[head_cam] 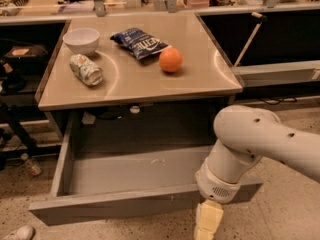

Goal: Open top drawer

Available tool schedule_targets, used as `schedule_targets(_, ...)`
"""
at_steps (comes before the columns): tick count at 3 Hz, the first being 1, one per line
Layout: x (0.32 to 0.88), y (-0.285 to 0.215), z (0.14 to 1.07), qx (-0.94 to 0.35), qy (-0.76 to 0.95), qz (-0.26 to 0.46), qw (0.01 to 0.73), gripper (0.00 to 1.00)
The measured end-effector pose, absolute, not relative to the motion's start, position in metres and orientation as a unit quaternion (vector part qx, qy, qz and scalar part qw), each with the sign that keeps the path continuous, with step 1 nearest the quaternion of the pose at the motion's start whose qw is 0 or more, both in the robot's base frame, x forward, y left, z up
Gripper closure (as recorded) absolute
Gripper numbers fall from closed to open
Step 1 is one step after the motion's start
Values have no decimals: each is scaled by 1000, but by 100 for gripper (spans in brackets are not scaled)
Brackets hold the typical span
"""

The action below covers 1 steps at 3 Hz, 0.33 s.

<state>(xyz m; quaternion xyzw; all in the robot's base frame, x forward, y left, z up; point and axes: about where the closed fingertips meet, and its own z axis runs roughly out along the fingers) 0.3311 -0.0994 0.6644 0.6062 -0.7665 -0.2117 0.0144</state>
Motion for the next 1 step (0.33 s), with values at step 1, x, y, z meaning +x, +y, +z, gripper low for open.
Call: schedule_targets(1,316,-108,670,588,-780,-213,18,0)
